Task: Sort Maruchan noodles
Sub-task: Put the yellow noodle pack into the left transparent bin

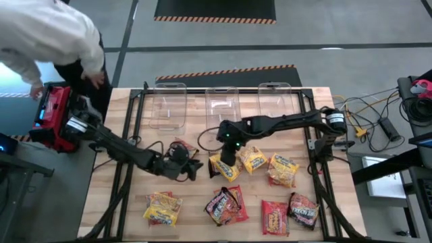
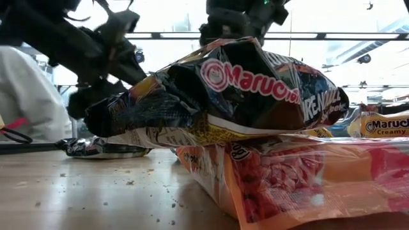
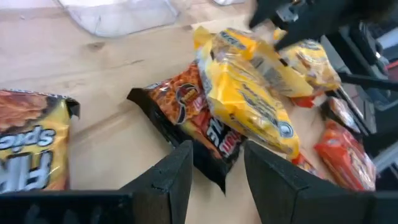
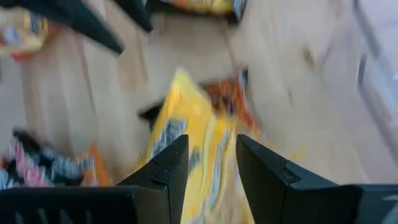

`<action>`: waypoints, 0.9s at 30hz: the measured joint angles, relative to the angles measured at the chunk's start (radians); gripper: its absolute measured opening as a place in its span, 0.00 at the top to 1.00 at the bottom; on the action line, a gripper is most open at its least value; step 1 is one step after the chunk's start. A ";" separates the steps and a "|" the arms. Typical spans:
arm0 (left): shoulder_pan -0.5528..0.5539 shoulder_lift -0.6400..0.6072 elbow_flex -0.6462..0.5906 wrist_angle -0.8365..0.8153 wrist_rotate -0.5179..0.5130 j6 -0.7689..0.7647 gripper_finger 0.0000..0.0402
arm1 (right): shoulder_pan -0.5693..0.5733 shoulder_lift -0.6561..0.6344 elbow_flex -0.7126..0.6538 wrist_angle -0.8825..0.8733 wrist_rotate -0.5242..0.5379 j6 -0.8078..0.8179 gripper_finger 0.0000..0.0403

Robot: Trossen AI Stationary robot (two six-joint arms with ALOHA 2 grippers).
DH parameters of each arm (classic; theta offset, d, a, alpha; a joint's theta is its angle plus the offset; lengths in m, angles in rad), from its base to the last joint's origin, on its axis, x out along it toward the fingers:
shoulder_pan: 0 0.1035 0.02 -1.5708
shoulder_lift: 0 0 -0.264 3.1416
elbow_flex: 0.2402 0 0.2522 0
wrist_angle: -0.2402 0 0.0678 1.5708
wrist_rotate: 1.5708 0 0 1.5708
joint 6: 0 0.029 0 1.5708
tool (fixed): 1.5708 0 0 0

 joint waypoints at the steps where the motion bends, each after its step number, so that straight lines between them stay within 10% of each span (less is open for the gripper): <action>1: 0.008 0.027 0.001 0.047 0.007 -0.011 0.68 | 0.009 -0.006 -0.004 -0.025 0.005 0.003 0.69; 16: 0.026 0.321 0.010 0.538 0.049 -0.152 0.68 | 0.094 -0.002 -0.089 -0.070 0.193 -0.001 0.70; 27: 0.072 0.363 0.045 0.555 0.052 -0.150 0.68 | 0.094 0.001 -0.096 0.014 0.194 -0.039 0.70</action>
